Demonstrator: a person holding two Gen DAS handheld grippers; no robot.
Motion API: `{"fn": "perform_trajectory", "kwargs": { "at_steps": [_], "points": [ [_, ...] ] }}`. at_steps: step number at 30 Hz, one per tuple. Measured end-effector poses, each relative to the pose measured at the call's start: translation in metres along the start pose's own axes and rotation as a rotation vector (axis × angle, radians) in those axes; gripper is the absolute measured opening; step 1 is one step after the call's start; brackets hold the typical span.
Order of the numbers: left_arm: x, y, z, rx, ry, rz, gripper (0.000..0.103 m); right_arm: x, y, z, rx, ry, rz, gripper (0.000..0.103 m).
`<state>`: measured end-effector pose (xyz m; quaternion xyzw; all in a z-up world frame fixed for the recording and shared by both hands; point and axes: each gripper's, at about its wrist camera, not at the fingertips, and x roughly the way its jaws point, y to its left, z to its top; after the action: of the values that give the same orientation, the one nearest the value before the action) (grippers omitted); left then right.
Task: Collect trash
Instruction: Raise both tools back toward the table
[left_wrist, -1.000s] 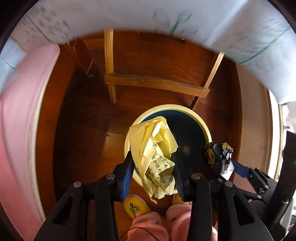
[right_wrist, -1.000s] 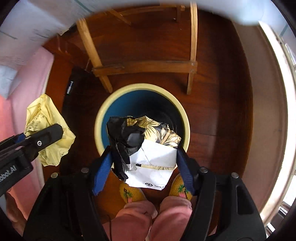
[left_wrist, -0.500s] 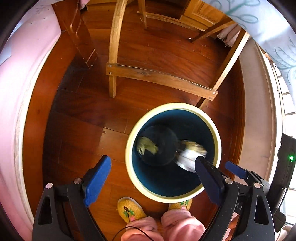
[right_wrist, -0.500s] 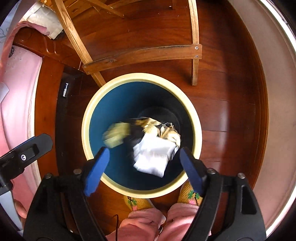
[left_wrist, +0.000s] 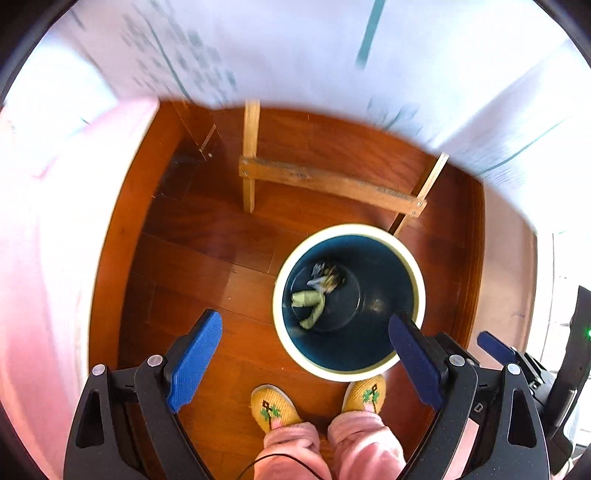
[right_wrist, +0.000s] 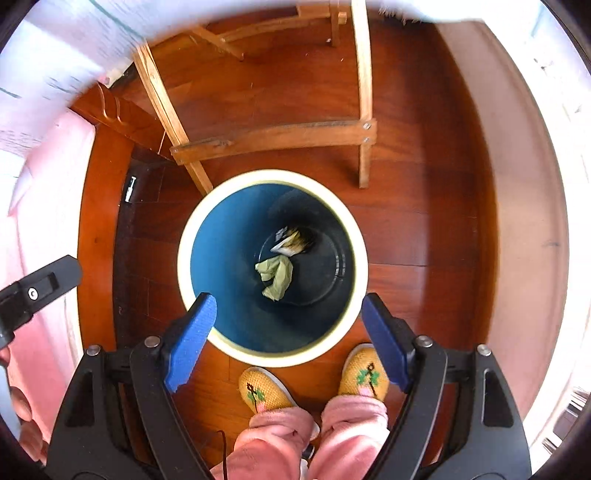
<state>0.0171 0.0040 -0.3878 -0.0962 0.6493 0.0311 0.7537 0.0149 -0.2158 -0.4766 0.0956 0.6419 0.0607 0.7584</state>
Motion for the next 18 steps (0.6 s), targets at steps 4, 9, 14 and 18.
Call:
{"fn": "perform_trajectory", "kwargs": {
  "at_steps": [4, 9, 14, 18],
  "points": [
    [-0.065, -0.002, 0.003, -0.01, -0.041, -0.013, 0.093, -0.057, 0.008, -0.002, -0.015, -0.021, -0.008, 0.079],
    [-0.155, -0.007, 0.01, -0.001, -0.116, -0.028, 0.093, -0.142, 0.022, 0.0, -0.034, -0.053, 0.005, 0.079],
    [-0.238, -0.016, 0.014, 0.051, -0.167, -0.033, 0.093, -0.231, 0.047, 0.003, -0.099, -0.114, 0.027, 0.079],
    [-0.302, -0.018, 0.016, 0.066, -0.225, -0.041, 0.093, -0.295, 0.068, 0.006, -0.153, -0.181, 0.025, 0.079]
  ]
}}
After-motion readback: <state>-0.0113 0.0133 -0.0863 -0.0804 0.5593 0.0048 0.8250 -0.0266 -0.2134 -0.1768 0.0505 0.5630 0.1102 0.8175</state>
